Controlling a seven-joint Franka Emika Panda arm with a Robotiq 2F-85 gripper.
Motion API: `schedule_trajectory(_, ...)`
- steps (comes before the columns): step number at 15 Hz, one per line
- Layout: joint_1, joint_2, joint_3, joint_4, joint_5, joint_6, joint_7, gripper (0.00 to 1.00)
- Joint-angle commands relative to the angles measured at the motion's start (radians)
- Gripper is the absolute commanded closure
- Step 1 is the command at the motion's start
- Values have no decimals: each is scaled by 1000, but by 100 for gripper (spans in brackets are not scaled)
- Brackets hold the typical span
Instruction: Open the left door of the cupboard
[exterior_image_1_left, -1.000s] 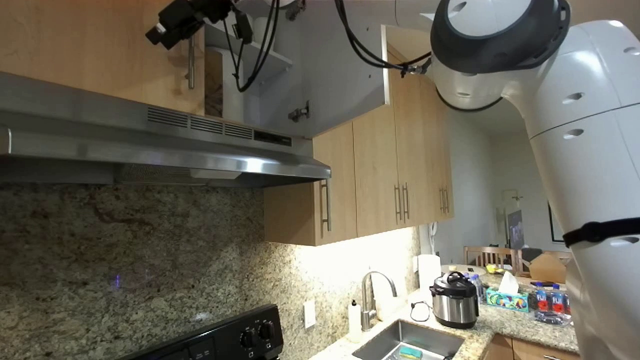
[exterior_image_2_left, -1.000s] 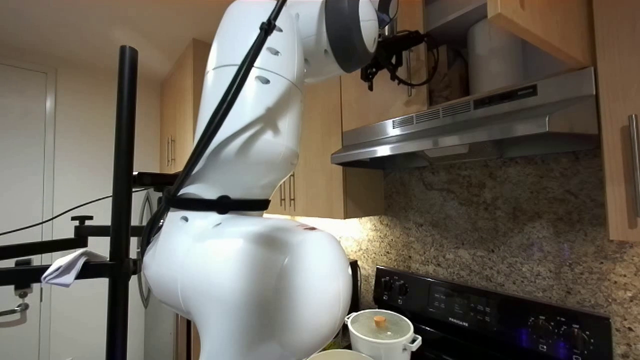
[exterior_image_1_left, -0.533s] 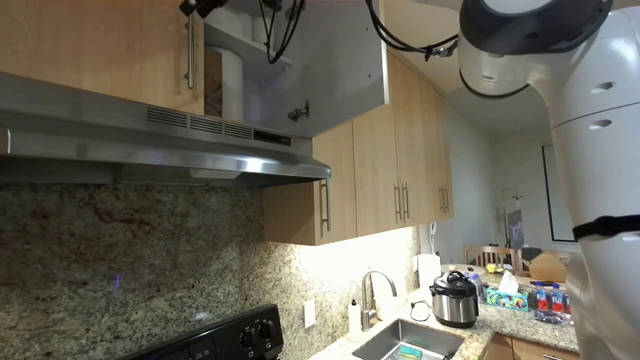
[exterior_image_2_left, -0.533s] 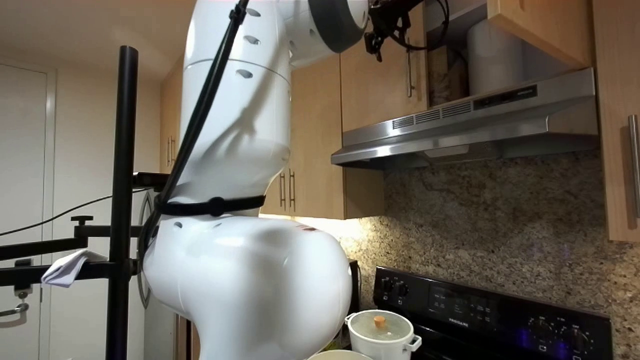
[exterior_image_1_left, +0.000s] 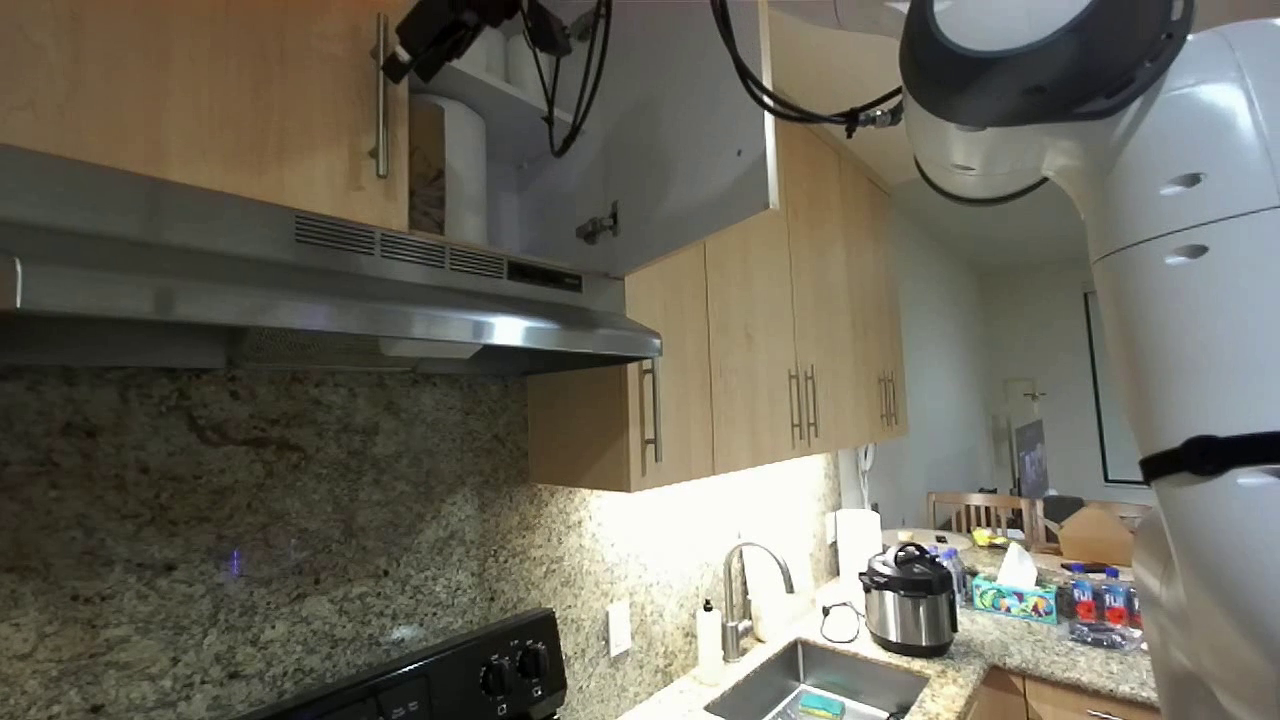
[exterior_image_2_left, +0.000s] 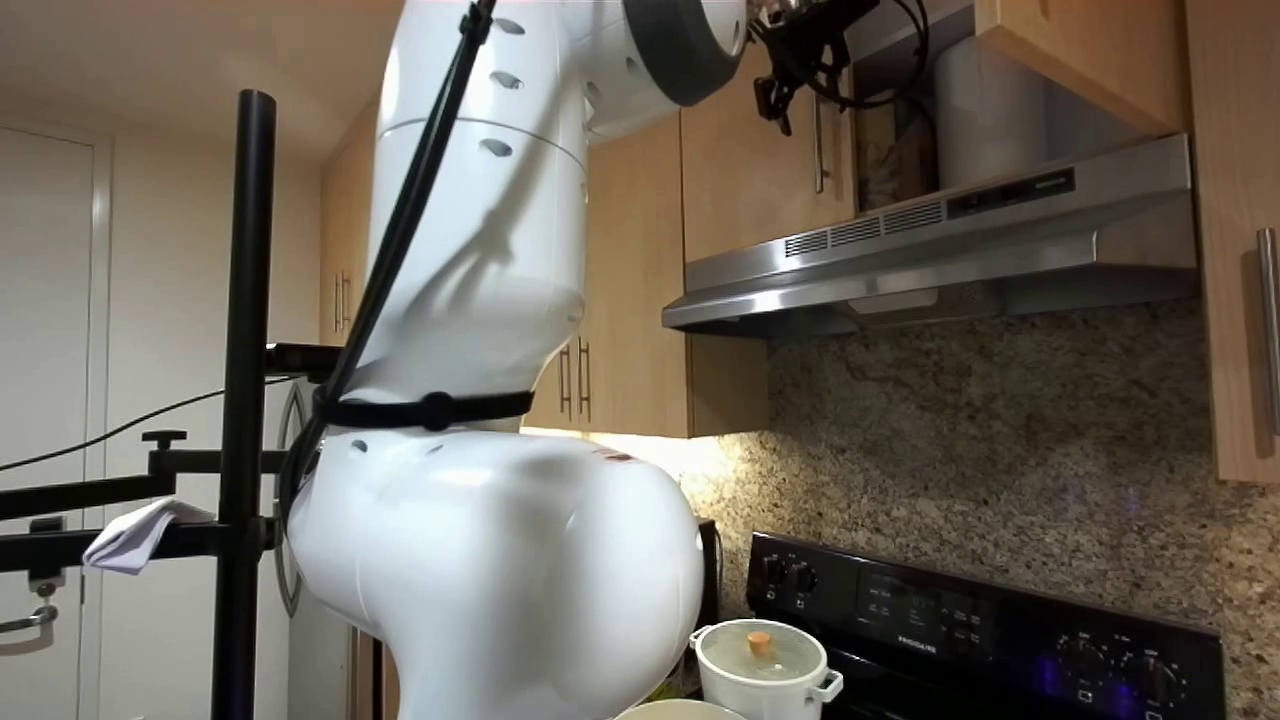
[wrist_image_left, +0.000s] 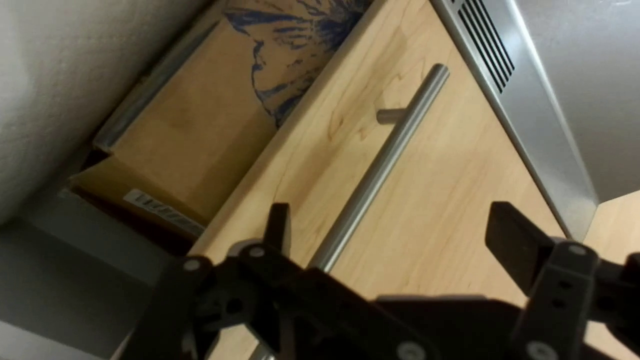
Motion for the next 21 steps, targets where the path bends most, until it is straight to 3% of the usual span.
schedule_trajectory(1, -6, 38, -5, 18, 27, -18, 14, 0)
schedule_trajectory(13, 8, 151, 15, 121, 116, -66, -3, 0)
schedule_trajectory(21, -20, 230, 36, 188, 281, -107, -44, 0)
